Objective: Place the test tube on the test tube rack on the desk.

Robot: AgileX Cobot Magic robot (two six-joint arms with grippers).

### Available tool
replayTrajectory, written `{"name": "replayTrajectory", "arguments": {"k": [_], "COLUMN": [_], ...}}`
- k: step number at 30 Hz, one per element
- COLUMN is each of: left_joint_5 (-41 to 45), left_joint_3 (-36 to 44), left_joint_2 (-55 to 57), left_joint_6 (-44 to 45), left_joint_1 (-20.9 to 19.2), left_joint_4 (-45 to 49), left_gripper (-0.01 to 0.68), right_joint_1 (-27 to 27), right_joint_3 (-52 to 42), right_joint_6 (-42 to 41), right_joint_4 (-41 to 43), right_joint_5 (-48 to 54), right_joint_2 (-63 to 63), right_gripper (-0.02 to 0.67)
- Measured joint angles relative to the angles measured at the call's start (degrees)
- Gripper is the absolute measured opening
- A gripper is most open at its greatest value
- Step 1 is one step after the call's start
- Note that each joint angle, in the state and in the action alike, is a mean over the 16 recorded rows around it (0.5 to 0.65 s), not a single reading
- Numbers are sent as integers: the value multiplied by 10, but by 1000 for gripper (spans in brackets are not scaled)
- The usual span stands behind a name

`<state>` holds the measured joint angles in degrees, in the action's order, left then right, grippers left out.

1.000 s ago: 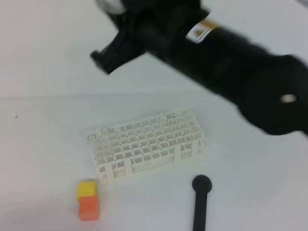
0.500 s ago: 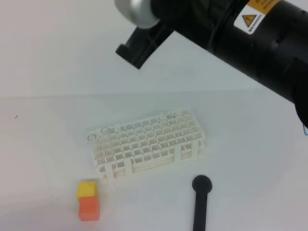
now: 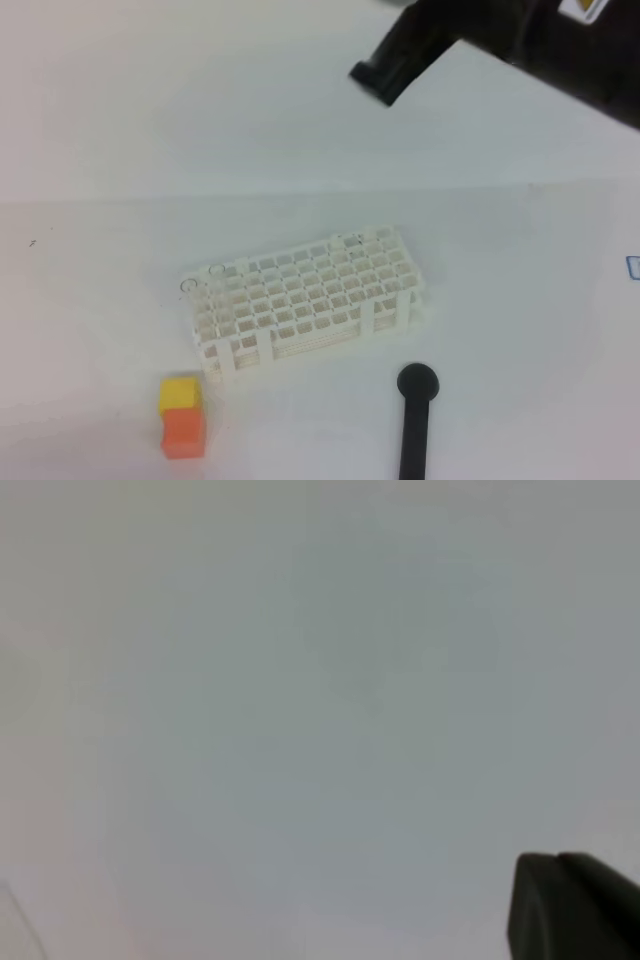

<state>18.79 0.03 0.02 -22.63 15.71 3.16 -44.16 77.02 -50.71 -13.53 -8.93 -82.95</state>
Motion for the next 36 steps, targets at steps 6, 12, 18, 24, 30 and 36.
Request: {"name": "replayTrajectory", "arguments": {"k": [6,12,18,24,30,36], "left_joint_5": [0,0,0,1,1,1], "left_joint_3": [0,0,0,0,0,0], "left_joint_2": [0,-1,-2,-2,-3,-3], "left_joint_6": [0,0,0,0,0,10], "left_joint_1": [-5,-44,-119,-198,-240,-249], "left_joint_4": [1,1,1,1,1,18], "left_gripper": [-1,-1,-1,-1,-1,-1], "right_joint_1": [56,105,165,254,364,461], "right_joint_3": [-13,-68,-175,-311,-440,-536], "right_joint_6": [0,0,0,0,0,0], "right_joint_4": [-23,-54,-77,-90,-92,-93], "right_joint_5": [25,45,57,77,99,128], "right_joint_2": [9,46,127,251,403,542], "right_gripper": [-1,-1,-1,-1,-1,-1]}}
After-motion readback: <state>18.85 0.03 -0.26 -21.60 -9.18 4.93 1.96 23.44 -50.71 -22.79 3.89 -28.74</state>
